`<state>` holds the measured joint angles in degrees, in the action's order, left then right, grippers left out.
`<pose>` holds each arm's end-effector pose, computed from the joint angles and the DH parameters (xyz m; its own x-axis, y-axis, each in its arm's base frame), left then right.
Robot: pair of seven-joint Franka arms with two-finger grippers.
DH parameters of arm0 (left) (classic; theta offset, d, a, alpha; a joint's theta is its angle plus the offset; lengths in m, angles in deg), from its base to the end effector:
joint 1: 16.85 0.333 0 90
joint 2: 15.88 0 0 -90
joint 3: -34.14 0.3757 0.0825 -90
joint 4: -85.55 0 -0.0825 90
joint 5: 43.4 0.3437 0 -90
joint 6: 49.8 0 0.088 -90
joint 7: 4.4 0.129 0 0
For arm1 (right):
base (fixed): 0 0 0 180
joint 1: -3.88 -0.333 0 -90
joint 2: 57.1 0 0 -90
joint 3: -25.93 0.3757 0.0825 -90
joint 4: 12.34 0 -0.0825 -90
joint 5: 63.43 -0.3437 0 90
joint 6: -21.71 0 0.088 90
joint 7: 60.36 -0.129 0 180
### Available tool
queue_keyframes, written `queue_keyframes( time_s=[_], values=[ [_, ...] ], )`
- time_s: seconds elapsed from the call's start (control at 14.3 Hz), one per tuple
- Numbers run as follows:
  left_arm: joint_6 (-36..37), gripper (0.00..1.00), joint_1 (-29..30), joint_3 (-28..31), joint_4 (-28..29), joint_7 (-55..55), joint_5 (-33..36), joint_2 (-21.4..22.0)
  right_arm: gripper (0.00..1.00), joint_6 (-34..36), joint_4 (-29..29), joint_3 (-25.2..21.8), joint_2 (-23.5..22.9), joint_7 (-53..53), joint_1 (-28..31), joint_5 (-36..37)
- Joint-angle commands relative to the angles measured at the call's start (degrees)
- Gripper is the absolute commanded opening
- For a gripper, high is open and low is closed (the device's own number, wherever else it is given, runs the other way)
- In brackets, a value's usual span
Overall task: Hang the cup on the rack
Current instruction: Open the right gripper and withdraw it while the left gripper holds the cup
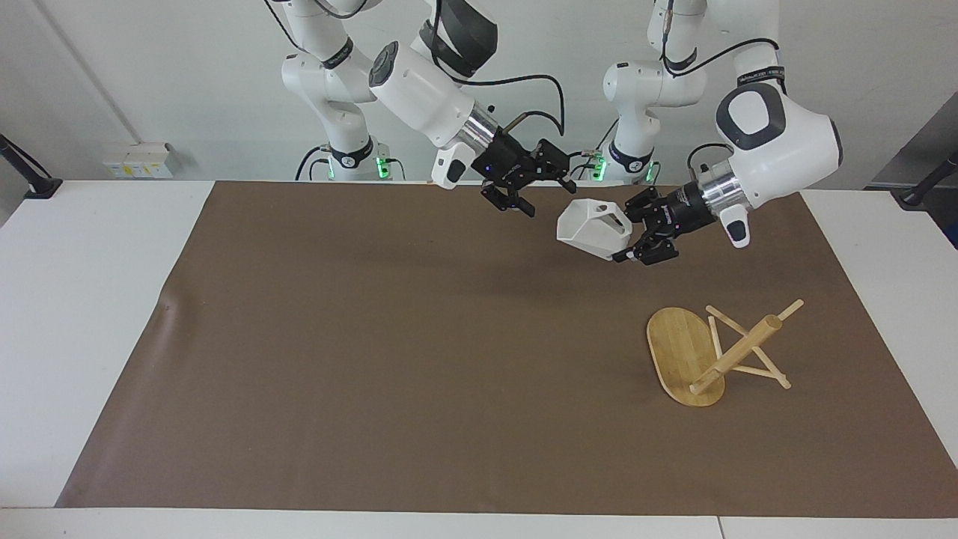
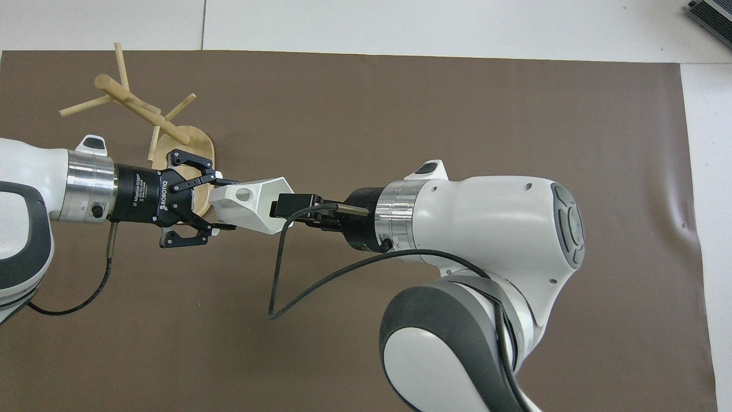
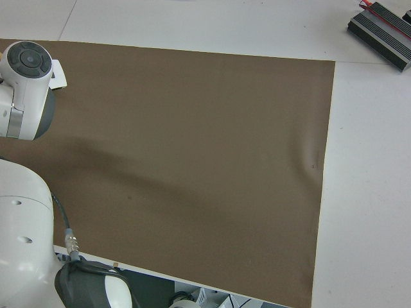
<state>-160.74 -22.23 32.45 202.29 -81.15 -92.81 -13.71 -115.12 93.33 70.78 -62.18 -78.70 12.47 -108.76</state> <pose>0.4955 -0.1298 0.5376 -0.0041 0.7022 -0.7120 0.9999 -0.0080 -0.0138 0.4824 0.3529 0.6008 0.9864 -0.1640 -0.0108 -0.1167 -0.6528 -0.7485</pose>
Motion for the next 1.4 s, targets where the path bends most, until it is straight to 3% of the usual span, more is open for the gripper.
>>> queue_keyframes(
  time_s=[0.0, 0.35, 0.91, 1.19, 1.33],
  values=[
    [-6.0, 0.0, 0.3, -0.2, 2.8, -7.4, 2.4, 0.6, 1.0, 0.5, -0.1, 0.4, 0.0, 0.2, 0.7, -0.9],
    [-15.1, 0.0, -0.5, -0.2, 6.3, -18.5, 2.8, 1.0, 1.0, 0.2, -0.3, -1.8, 0.6, 0.7, 0.8, 1.6],
    [-18.2, 0.0, 3.4, -0.3, 5.6, -27.9, 2.7, 0.5, 1.0, 2.7, -1.1, -17.0, 1.6, 3.6, 0.7, 16.8],
    [-19.8, 0.0, 3.4, -0.3, 5.5, -33.5, 2.7, 0.4, 1.0, 9.3, -1.1, -25.0, 2.3, 9.2, 0.7, 35.4],
    [-22.5, 0.0, 2.9, -0.3, 5.4, -36.5, 2.7, 0.0, 1.0, 10.1, -0.8, -28.1, 2.4, 15.6, 0.8, 40.9]
  ],
)
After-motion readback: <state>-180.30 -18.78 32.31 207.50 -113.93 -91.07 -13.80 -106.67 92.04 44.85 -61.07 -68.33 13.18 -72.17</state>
